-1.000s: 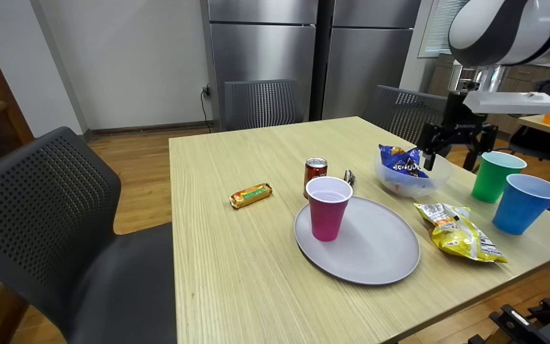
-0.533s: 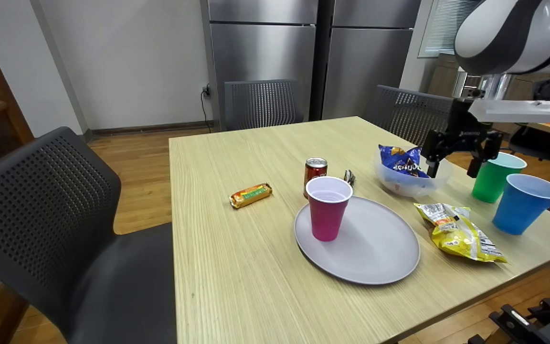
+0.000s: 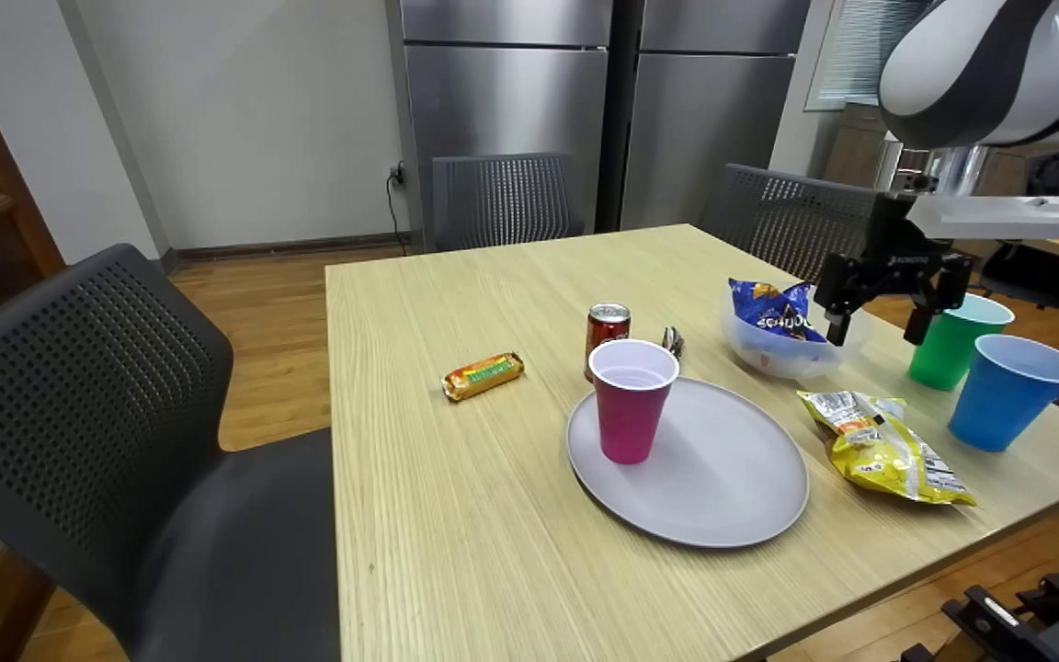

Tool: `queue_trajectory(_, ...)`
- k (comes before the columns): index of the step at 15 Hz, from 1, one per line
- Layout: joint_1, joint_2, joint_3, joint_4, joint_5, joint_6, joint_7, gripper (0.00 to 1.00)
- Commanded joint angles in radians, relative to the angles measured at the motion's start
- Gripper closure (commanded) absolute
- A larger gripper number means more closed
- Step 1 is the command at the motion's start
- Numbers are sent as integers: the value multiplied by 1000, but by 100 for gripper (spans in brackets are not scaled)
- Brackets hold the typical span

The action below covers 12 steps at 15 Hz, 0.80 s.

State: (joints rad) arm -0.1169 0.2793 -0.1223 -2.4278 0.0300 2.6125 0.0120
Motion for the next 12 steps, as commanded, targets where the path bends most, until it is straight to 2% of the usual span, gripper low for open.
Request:
queue_trajectory(1,2,-24,-13,-55,-50,40,-20,0)
queue_trajectory(6,-3,-22,-14,-121,-85,89,-46,0)
queue_trajectory(12,-15,-9,-2,-169,-67,130,-93,0)
